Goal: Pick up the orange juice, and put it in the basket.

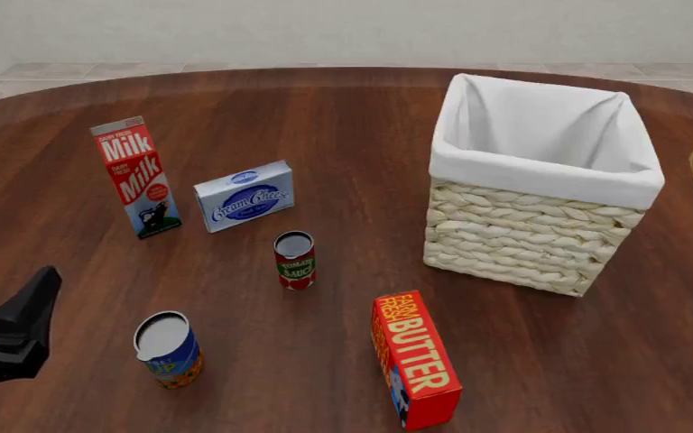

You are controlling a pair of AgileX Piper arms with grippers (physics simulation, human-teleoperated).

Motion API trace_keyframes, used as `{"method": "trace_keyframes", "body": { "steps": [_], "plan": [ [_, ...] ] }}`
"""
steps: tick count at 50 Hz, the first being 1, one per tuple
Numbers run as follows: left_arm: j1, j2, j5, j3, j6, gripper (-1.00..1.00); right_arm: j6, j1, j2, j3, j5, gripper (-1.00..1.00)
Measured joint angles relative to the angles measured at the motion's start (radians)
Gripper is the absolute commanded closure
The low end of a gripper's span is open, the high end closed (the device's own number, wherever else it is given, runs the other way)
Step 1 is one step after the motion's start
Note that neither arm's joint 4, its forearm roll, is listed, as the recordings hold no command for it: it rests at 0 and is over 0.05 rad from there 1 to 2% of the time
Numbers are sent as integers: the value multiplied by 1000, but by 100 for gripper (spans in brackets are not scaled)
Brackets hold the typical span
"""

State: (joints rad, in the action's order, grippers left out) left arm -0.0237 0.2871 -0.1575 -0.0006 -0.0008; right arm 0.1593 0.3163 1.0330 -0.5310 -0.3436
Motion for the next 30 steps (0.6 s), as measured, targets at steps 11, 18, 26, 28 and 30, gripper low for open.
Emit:
{"method": "trace_keyframes", "body": {
  "steps": [11, 18, 26, 28, 30],
  "plan": [
    [0, -4, 3, 0, -2, -100, 9, -7, -47, -92, 103, 100],
    [0, -1, 1, 0, -2, -100, 12, -12, -63, -147, 152, 100],
    [0, -1, 1, 0, -2, -100, 18, -25, -68, -200, 191, 100],
    [0, 0, 1, 0, -1, -100, 20, -30, -69, -212, 200, 100],
    [0, 0, 1, 0, -1, -100, 21, -35, -69, -223, 209, 100]
  ]
}}
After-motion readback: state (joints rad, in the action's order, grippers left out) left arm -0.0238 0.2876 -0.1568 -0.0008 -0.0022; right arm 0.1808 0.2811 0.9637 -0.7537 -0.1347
